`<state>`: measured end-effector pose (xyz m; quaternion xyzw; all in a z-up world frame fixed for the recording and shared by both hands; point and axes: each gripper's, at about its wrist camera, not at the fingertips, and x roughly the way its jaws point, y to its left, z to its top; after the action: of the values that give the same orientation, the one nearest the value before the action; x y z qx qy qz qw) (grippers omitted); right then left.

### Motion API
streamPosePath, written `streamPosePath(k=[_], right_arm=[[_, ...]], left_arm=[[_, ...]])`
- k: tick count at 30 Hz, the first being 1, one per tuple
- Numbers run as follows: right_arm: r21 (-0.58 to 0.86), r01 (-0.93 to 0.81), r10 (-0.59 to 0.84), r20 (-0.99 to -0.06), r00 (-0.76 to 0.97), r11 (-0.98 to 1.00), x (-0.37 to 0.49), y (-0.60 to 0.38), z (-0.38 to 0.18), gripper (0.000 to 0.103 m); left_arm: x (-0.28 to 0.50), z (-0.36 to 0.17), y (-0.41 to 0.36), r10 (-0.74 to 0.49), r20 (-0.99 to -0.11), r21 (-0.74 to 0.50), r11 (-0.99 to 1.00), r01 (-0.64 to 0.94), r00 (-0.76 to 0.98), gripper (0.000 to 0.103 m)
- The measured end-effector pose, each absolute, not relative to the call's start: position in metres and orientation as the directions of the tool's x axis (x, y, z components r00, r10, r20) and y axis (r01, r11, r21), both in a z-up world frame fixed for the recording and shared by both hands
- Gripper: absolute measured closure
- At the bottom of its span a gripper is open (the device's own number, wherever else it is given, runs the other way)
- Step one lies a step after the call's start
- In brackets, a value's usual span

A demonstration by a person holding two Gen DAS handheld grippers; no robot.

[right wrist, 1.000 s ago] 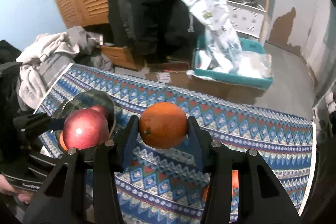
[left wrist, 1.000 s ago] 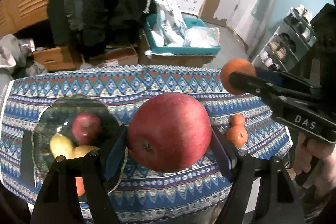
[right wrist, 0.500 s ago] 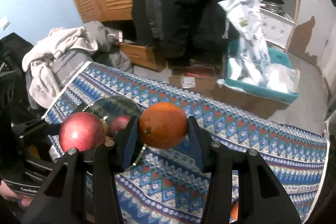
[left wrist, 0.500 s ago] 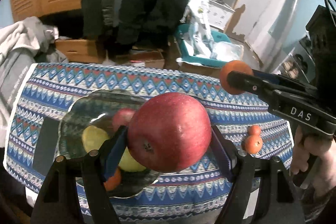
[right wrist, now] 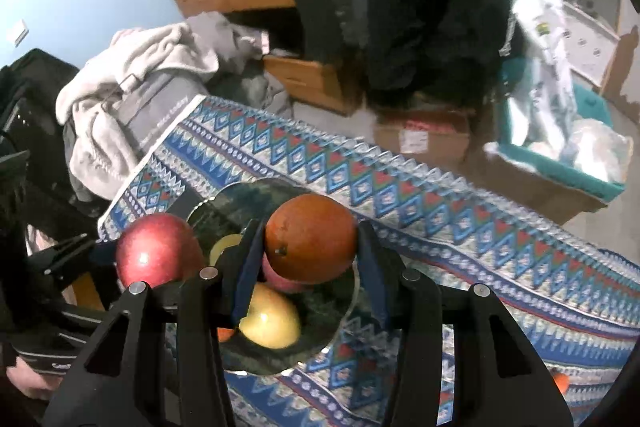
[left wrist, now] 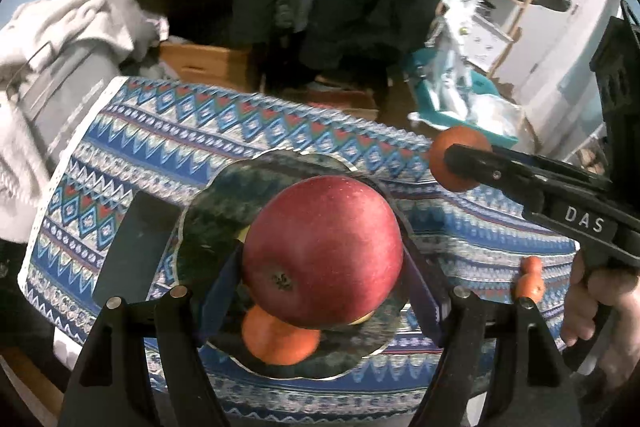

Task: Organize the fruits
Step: 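Lift the red apple and orange and carry both over the glass bowl, then open both tools to release the apple and orange into the bowl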

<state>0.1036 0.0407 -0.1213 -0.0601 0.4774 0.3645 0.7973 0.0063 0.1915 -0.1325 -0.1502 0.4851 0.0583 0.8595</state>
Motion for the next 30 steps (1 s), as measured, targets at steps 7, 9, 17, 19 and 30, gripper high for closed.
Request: streamPosePath(k=[7,9,17,19,30], right_arm=[[0.278,-0.651,0.519,-0.829,0.208,0.706,0.103,0.071,-0.148,0.057],[0.284,-0.649,0.512,-0.838,0.19,0.706,0.103,0.078,-0.157,0.057],[0.319,-0.641,0.5,-0.858,0.118,0.698,0.1,0.096,-0.185,0.057],[0.32,-0.643,0.495,-0.862,0.107,0.696,0.098,0.1,-0.19,0.057],[0.352,-0.623,0.502,-0.861,0.077,0.699,0.097,0.106,-0.199,0.054]], left_arm=[[0.005,-0.159,0.214,-0.009,-0.882,-0.177,0.933,-0.314,0.471,0.025],[0.005,-0.164,0.22,-0.011,-0.888,-0.18,0.928,-0.325,0.46,0.025],[0.004,-0.184,0.232,-0.007,-0.912,-0.174,0.913,-0.37,0.411,0.025],[0.004,-0.188,0.233,-0.01,-0.916,-0.174,0.91,-0.375,0.402,0.024],[0.003,-0.213,0.245,-0.016,-0.945,-0.163,0.888,-0.43,0.326,0.024]])
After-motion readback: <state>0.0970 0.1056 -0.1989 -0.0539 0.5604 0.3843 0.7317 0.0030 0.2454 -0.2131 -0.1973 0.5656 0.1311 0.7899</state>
